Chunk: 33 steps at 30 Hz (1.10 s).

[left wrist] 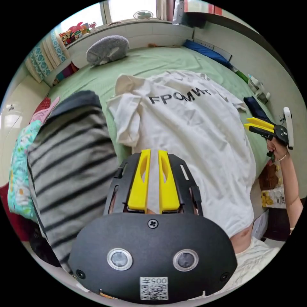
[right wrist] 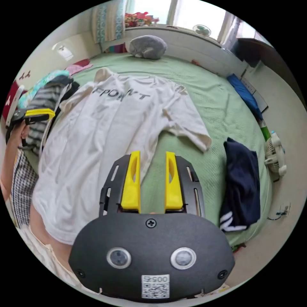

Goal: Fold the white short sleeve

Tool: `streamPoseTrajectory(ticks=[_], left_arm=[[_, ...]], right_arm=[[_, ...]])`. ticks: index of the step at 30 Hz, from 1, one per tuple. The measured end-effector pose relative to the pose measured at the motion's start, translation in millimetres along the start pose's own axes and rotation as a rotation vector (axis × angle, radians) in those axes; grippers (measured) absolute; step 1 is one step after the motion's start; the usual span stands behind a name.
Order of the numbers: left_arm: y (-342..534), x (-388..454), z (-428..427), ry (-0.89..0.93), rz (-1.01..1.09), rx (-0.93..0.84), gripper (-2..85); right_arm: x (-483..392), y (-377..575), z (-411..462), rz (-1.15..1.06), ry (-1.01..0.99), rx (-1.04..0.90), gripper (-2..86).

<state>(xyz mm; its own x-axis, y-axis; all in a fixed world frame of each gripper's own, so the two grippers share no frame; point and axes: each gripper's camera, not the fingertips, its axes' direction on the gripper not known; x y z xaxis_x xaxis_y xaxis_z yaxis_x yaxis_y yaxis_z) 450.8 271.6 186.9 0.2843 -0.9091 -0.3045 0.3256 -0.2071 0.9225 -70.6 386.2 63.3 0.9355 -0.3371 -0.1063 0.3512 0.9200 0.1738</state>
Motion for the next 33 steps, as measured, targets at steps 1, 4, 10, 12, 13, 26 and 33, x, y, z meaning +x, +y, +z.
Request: streamPoseTrajectory(ticks=[1, 4, 10, 12, 13, 26, 33], left_arm=[[36, 5, -2, 0.011, -0.035, -0.012, 5.2], [110, 16, -6, 0.026, -0.085, -0.038, 5.0], [195, 10, -10, 0.018, -0.24, 0.072, 4.8], [207, 6, -3, 0.031, -0.276, 0.053, 4.8], [214, 5, 3, 0.02, -0.269, 0.047, 4.9], [254, 0, 13, -0.001, -0.221, -0.039, 2.6], [276, -4, -22, 0.051, -0.193, 0.009, 0.3]], right_arm=[[-8, 29, -8, -0.012, 0.031, 0.008, 10.2], [-18, 84, -22, 0.062, -0.031, -0.027, 10.6], [-54, 153, -36, 0.255, -0.095, 0.064, 9.6], [-68, 166, -33, 0.282, -0.063, 0.069, 8.9], [-76, 173, -27, 0.298, -0.018, 0.041, 8.9], [-94, 206, -31, 0.316, 0.08, 0.06, -0.4], [-64, 220, -68, 0.372, 0.141, 0.122, -1.6]])
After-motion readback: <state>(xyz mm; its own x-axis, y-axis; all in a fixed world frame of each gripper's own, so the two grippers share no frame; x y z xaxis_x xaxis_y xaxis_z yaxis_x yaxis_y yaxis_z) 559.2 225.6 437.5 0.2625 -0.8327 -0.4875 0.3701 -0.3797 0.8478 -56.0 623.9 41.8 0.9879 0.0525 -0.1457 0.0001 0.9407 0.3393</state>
